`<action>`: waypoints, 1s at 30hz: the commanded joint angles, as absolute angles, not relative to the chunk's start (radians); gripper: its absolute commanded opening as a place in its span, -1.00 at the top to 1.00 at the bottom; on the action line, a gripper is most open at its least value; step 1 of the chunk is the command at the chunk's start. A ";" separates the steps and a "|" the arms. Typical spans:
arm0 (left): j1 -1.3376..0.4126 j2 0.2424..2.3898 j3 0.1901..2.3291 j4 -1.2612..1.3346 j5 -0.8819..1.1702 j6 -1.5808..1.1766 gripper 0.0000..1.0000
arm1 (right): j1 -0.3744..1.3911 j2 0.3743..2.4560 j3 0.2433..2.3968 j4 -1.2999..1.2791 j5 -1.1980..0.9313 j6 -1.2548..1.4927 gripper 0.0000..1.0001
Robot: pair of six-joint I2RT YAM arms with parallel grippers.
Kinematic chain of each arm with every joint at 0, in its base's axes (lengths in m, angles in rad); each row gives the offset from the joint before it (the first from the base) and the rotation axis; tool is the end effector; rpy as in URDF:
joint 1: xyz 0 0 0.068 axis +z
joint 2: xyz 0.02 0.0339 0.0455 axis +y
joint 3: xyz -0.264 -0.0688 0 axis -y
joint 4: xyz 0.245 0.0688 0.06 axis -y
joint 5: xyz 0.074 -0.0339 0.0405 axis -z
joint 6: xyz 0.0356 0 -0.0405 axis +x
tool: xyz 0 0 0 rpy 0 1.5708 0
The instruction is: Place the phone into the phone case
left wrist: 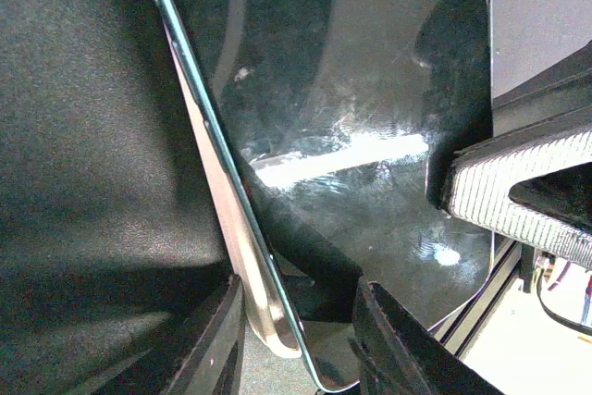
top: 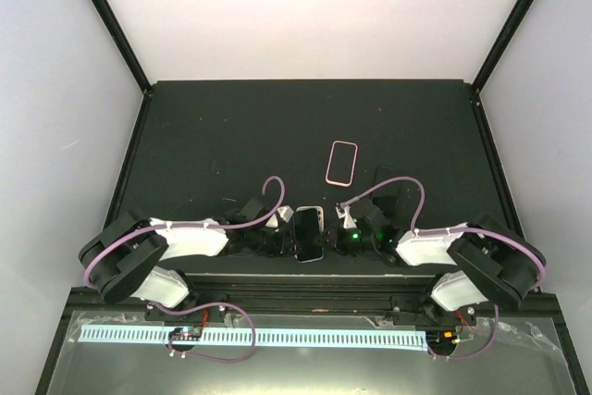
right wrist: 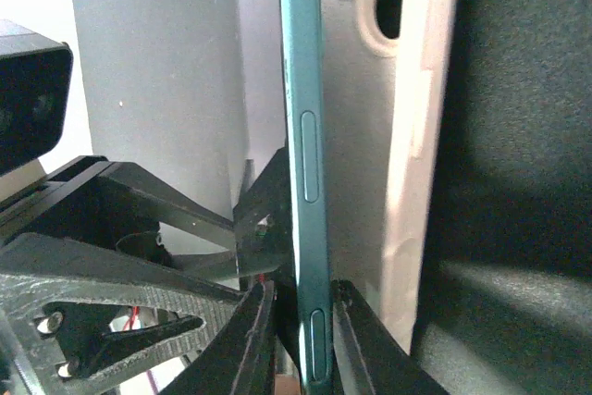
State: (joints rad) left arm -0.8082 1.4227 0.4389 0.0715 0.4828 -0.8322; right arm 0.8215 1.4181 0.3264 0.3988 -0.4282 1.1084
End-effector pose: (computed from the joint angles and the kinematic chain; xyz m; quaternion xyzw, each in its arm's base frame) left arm 0.1478 -0.1786 0.1204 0.0663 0.9197 -0.3839 0.0487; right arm 0.1444 0.1769 0.1167 0.0371 0.8884 0.4509 0.0784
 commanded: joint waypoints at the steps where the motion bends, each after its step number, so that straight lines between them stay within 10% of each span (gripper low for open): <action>1: -0.825 1.427 0.475 0.046 0.449 -0.832 0.31 | 0.831 1.416 0.311 0.553 -0.502 1.135 0.71; 13: -0.806 1.294 0.482 -0.002 0.389 -0.851 -0.31 | 0.830 1.172 0.292 0.381 -0.391 1.150 0.90; 30: -0.785 1.413 0.470 0.121 0.422 -0.830 -0.22 | 0.829 1.278 0.307 0.362 -0.331 1.193 0.90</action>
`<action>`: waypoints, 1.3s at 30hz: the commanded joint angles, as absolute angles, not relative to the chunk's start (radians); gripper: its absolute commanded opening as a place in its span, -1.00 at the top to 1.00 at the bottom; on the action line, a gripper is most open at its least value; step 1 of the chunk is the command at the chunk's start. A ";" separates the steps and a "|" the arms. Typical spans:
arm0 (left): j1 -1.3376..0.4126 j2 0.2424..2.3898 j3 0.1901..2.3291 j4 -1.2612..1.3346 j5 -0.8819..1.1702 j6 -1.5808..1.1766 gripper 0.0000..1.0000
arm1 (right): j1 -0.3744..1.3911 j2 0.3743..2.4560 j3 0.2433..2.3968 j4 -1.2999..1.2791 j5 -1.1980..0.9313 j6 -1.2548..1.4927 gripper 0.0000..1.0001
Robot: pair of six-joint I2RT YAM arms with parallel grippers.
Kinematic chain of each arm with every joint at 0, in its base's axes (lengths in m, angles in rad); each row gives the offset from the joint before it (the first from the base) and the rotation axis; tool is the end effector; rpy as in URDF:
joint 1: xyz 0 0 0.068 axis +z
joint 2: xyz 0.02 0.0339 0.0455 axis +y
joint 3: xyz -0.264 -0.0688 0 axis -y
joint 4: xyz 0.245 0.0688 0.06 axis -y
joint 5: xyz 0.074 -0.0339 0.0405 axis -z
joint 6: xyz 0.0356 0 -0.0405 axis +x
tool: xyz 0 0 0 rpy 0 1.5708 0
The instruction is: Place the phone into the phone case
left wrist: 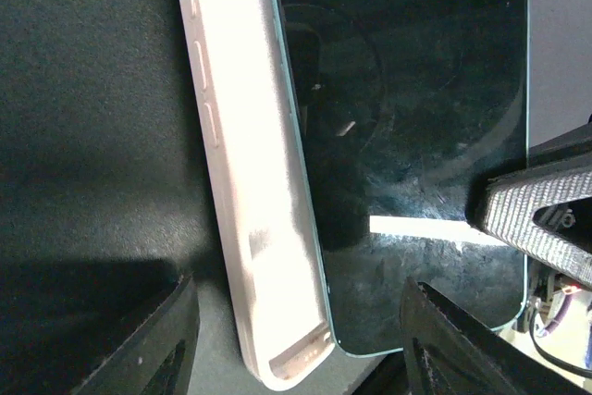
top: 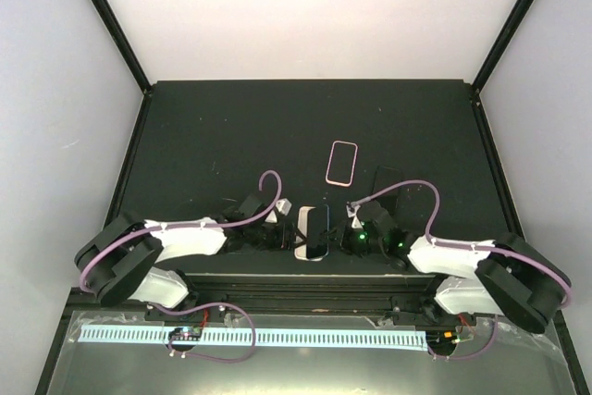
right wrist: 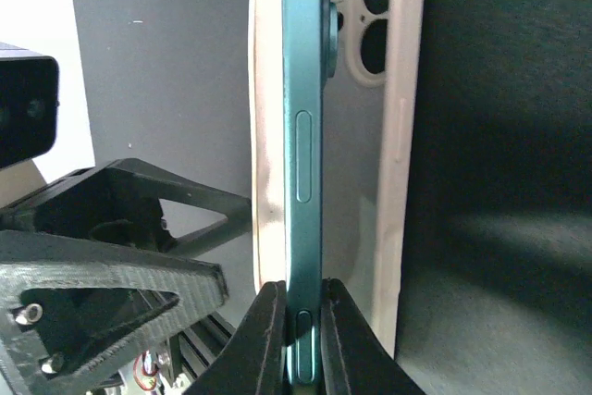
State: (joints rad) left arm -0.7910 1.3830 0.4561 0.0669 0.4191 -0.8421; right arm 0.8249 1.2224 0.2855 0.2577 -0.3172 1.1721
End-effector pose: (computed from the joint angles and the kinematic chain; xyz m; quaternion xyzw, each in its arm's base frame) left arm 0.1551 -0.1775 0.1322 0.0489 0.9185 -0.3816 0.0909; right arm 0.1325 0.1597 0.1320 0.0868 0.8893 0.4351 0.1108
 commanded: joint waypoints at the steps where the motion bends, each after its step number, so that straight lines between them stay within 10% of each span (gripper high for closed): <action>1: -0.785 1.422 0.469 0.124 0.420 -0.824 -0.19 | 0.830 1.296 0.306 0.378 -0.340 1.196 0.90; 26: -0.793 1.473 0.446 0.235 0.490 -0.865 0.21 | 0.829 1.494 0.298 0.520 -0.387 1.207 0.82; 39: -0.787 1.427 0.444 0.154 0.432 -0.867 0.22 | 0.826 1.278 0.397 0.099 -0.178 1.035 0.19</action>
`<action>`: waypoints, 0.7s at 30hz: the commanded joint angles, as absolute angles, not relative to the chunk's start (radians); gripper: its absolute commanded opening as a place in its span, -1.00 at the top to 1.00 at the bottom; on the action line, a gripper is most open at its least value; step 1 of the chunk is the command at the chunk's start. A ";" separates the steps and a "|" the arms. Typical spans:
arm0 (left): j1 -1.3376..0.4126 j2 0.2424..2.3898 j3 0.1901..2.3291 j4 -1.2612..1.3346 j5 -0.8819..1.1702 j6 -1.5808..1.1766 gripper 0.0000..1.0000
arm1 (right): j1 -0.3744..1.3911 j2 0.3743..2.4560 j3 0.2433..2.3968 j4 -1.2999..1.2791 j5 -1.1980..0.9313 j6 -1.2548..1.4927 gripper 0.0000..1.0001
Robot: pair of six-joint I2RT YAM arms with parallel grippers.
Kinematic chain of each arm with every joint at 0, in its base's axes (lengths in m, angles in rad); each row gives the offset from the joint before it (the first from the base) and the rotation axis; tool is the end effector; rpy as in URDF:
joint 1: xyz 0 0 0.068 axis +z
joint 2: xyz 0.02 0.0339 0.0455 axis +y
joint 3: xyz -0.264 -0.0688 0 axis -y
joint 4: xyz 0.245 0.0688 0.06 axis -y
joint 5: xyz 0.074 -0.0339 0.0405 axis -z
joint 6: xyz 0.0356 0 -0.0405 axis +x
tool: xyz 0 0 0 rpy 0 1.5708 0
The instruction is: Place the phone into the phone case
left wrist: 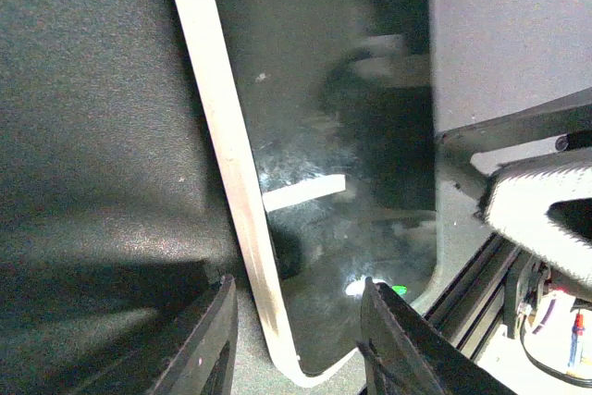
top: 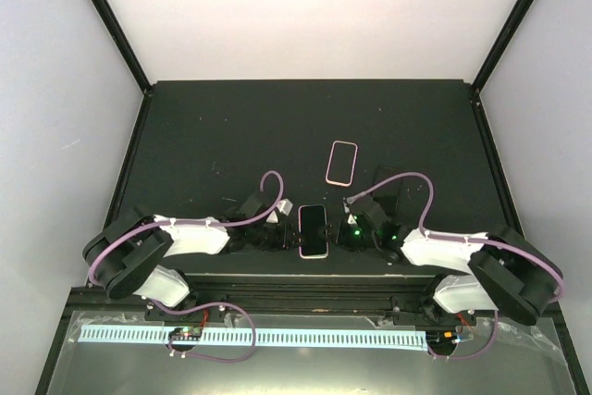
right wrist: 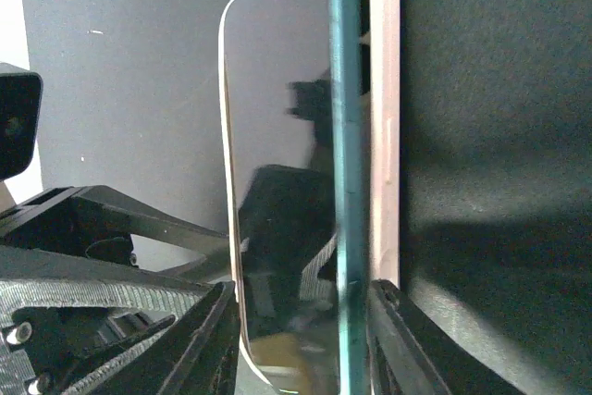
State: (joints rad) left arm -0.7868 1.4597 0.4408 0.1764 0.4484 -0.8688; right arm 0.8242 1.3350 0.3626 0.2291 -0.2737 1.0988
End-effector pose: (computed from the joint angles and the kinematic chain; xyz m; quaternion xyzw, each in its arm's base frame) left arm 0.1592 -0.1815 0.1195 0.0418 0.9135 -0.3963 0.0819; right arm 0.1462 0.1721 0.1283 0.0698 0.9060 0.3981 0.1255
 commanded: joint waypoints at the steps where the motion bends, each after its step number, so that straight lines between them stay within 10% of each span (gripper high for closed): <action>1: -0.784 1.422 0.446 0.148 0.427 -0.867 0.22 | 0.827 1.267 0.403 0.083 -0.164 1.027 0.12; 11: -0.761 1.456 0.473 0.139 0.409 -0.858 0.18 | 0.806 1.374 0.437 0.155 -0.220 1.030 -0.29; 21: -0.761 1.513 0.485 0.150 0.432 -0.836 0.36 | 0.801 1.480 0.416 0.384 -0.337 1.068 -0.31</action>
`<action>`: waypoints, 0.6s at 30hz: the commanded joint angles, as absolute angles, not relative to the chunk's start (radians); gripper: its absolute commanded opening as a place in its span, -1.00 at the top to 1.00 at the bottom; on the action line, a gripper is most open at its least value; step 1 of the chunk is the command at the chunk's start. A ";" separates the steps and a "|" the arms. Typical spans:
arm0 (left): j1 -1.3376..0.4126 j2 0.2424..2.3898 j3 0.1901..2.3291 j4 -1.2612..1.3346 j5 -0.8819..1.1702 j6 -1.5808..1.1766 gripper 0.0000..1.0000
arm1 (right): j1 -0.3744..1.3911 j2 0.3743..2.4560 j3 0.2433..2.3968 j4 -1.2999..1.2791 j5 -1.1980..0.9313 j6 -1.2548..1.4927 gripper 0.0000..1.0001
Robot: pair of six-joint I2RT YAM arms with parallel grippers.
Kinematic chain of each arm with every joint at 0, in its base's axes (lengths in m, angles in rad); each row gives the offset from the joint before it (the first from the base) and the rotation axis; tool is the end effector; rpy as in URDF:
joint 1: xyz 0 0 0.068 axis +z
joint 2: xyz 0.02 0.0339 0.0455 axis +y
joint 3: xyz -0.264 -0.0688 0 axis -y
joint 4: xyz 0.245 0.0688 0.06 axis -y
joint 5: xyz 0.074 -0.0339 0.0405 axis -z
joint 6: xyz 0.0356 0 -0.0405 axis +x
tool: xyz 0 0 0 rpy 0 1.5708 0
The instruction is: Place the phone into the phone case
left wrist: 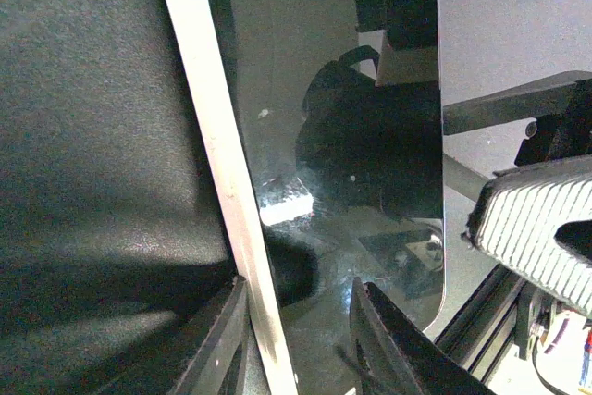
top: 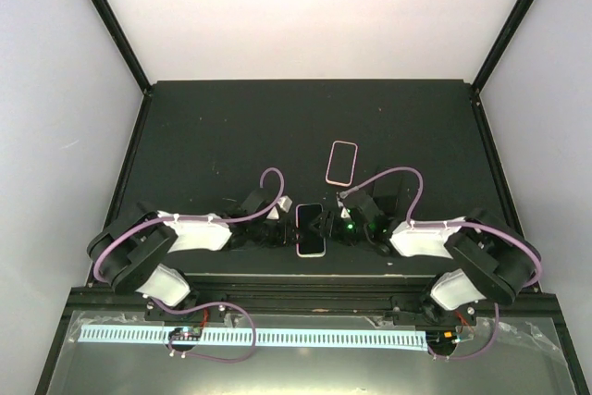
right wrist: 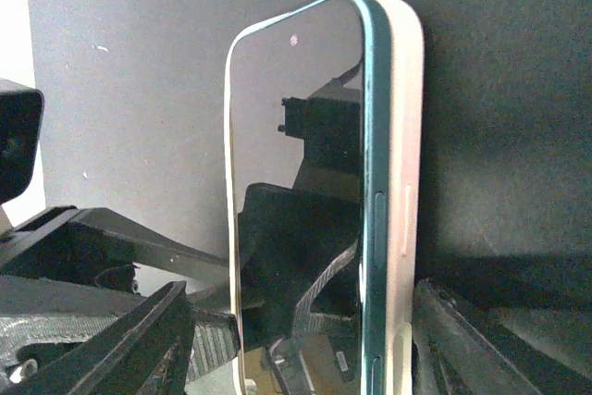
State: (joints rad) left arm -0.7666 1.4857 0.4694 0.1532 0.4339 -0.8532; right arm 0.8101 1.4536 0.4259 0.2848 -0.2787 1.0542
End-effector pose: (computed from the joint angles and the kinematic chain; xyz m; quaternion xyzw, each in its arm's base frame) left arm 0.1673 -0.1819 0.1191 0.0349 0.9184 -0.3843 0.0871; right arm 0.1631 0.1855 0.1237 0.0549 0.9067 0.3956 0.1353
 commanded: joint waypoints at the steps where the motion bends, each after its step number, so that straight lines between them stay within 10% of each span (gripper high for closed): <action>1: -0.761 1.515 0.485 0.150 0.432 -0.835 0.39 | 0.798 1.481 0.413 0.415 -0.355 1.073 -0.31; 18: -0.759 1.406 0.453 0.048 0.358 -0.804 0.32 | 0.786 1.546 0.277 0.945 -0.563 1.275 -0.28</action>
State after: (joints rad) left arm -0.7574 1.4303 0.4397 0.1120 0.4103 -0.8444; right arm 0.7624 1.5459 0.2852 0.7231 -0.4320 1.2179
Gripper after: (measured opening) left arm 0.330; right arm 0.639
